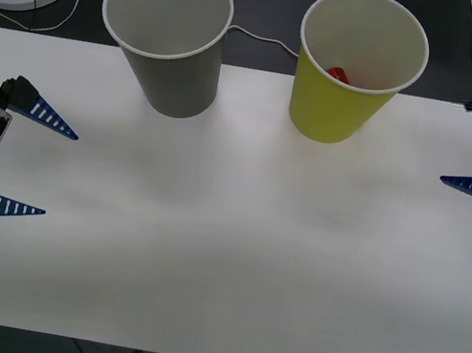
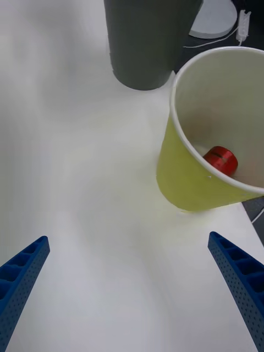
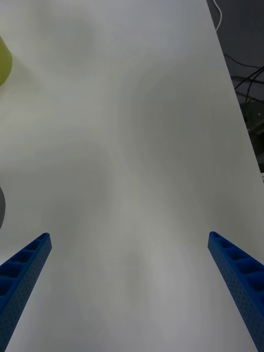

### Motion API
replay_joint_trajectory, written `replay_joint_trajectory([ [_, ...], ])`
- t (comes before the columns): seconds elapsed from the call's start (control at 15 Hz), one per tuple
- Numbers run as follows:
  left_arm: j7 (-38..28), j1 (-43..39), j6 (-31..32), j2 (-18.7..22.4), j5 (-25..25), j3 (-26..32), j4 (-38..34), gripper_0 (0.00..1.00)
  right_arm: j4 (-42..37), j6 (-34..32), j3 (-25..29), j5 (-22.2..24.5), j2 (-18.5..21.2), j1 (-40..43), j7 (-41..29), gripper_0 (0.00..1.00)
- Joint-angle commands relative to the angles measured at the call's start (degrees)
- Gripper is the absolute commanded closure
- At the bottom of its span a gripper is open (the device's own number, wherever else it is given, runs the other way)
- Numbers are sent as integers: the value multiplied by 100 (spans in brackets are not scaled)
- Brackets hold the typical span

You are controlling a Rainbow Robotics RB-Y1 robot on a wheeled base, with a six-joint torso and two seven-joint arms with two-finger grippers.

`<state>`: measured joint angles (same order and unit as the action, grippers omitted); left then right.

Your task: Put the can into the green bin and the plastic bottle into the gray bin

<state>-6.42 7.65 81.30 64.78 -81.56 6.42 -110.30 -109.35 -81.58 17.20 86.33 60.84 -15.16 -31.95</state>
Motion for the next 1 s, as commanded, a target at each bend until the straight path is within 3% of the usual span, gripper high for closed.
replay_joint_trajectory([
  [0.07,0,0,0,0,0,0,0,0,-16,2,301,-336,-72,628,584,0],
  [0.6,0,0,0,0,0,0,0,0,-16,90,952,-899,-239,2043,1911,0],
  [1.0,0,0,0,0,0,0,0,0,-16,90,1162,-881,-248,2500,2140,0],
])
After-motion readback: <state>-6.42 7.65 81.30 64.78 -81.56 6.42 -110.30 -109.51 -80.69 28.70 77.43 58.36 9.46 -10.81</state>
